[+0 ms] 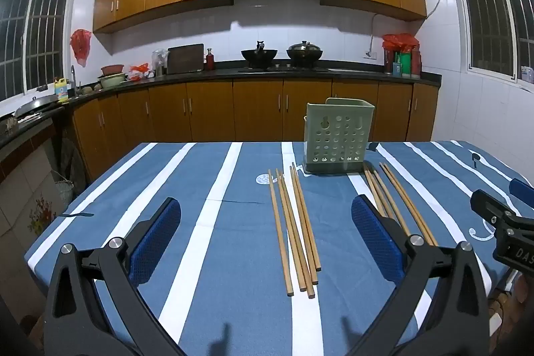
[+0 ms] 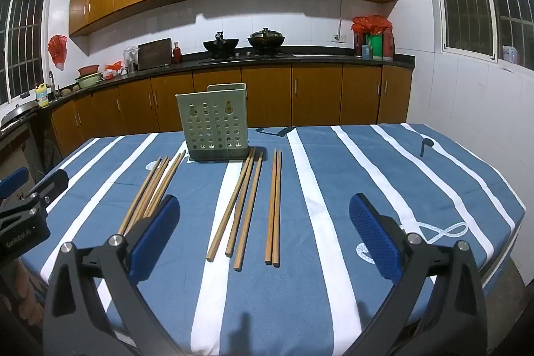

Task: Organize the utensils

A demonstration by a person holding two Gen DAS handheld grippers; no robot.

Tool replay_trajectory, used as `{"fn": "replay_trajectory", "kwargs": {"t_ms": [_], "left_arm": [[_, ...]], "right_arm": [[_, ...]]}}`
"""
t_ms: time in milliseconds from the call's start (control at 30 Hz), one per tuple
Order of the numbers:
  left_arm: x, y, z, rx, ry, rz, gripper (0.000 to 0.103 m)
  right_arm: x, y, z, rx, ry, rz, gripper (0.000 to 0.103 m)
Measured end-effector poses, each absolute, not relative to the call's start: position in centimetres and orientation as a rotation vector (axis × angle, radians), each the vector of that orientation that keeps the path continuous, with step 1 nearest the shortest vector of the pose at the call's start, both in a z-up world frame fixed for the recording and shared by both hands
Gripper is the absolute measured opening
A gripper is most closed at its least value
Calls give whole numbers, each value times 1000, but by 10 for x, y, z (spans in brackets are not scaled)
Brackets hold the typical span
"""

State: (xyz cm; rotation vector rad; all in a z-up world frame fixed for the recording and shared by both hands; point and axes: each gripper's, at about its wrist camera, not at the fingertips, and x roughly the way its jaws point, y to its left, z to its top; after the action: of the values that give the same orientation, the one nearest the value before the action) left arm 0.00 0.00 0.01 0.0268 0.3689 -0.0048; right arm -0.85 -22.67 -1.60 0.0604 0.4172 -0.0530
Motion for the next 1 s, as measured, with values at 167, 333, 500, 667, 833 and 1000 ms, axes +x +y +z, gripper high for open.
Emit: {"fn": "replay_trajectory", "kwargs": {"t_ms": [167,333,500,667,833,1000], "left_arm": [[0,0,0,29,367,-3,101],[0,0,0,34,367,-3,101],[0,0,0,34,368,-3,101],[0,0,0,34,368,-3,101],[0,0,0,34,369,-3,101],[0,0,0,34,369,-3,101]], "right_arm": [[-8,-227,-16,59,415,-54,99],[-8,-227,-16,60,415,-53,99],[-8,-227,-15,60,415,-53,99],[-8,-227,-15,61,415,-53,99],[-8,-227,-15,61,415,-53,99],[-8,-226,-15,61,416,-53,99]]}}
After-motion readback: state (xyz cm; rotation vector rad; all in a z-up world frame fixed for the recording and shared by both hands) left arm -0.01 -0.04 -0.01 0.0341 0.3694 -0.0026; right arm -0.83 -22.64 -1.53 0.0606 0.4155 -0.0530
